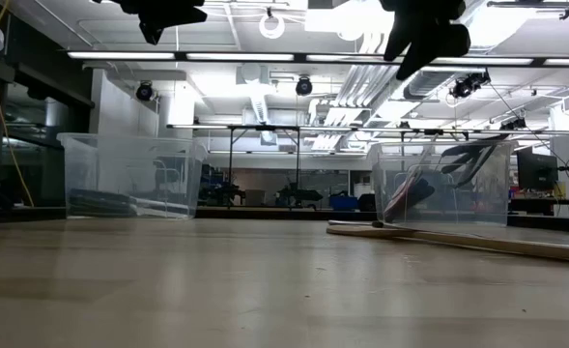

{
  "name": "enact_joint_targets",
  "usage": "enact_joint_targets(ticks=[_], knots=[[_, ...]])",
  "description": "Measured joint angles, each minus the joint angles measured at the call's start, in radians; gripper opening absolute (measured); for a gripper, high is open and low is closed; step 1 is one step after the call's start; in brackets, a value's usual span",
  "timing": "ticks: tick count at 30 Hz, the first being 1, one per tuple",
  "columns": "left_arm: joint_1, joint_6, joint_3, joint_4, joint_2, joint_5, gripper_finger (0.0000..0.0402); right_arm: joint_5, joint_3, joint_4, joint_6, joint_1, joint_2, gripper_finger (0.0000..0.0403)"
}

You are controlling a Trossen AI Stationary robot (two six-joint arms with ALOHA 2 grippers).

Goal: Pick & Place Kitchen Items
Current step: Put the brown serving spoon into the bottom transparent bin

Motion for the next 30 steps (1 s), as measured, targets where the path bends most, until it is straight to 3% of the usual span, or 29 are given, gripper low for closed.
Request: enact_joint_targets(ticks=[15, 24, 30], knots=[[0.000, 0.000, 0.000, 0.000, 0.000, 0.000, 0.0141, -0.015, 0.000, -0.083, 0.129, 0.016, 0.204, 0.0215], [0.000, 0.000, 0.000, 0.000, 0.000, 0.000, 0.0141, -0.143, 0.000, -0.043, 0.203, -0.003, 0.352, 0.0215], [0.000, 0.000, 0.000, 0.000, 0.000, 0.000, 0.0141, -0.165, 0.000, -0.014, 0.246, -0.010, 0.430, 0.0215]])
